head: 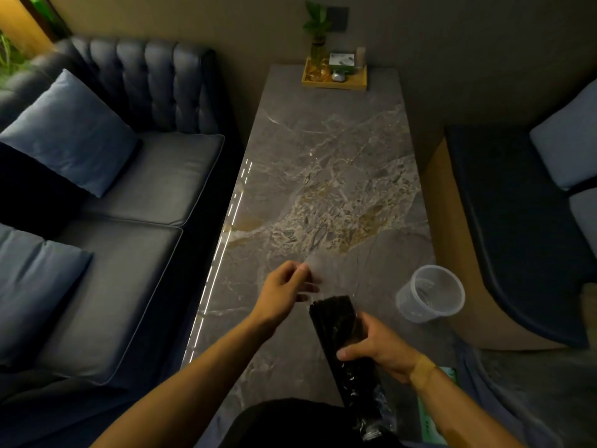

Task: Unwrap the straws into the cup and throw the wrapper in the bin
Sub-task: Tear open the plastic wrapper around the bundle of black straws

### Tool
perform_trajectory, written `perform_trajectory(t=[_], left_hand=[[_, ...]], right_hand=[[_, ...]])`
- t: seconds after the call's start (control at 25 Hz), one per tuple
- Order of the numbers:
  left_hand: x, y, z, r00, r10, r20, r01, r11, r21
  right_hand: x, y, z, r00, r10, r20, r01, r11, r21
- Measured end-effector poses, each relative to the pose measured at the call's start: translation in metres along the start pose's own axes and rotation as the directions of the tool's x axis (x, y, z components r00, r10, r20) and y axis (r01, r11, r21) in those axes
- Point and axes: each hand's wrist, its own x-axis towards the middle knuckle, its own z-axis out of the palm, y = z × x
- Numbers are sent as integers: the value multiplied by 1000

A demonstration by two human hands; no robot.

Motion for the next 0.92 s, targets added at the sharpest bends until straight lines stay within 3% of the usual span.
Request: perform_trajectory(t=[0.16, 0.28, 0.4, 0.68, 0.92], left_hand=[[3, 1, 4, 985, -174, -8, 170, 971, -166], [0, -2, 2, 958, -237, 160, 282, 881, -380], [-3, -9, 4, 945, -229, 235, 301, 890, -344], [-4, -11, 14, 973, -229, -3, 219, 936, -276], [-6, -19, 20, 968, -196, -158, 167, 969, -182]], right_hand=[[-3, -1, 1, 999, 23, 22, -23, 1000, -14], [-3, 0, 0, 999, 35, -8, -35, 999, 7], [0, 2, 0, 1000, 30, -10, -30, 999, 14], [13, 17, -1, 1000, -2, -11, 2, 999, -52], [26, 21, 11, 964, -119, -237, 64, 972, -226]])
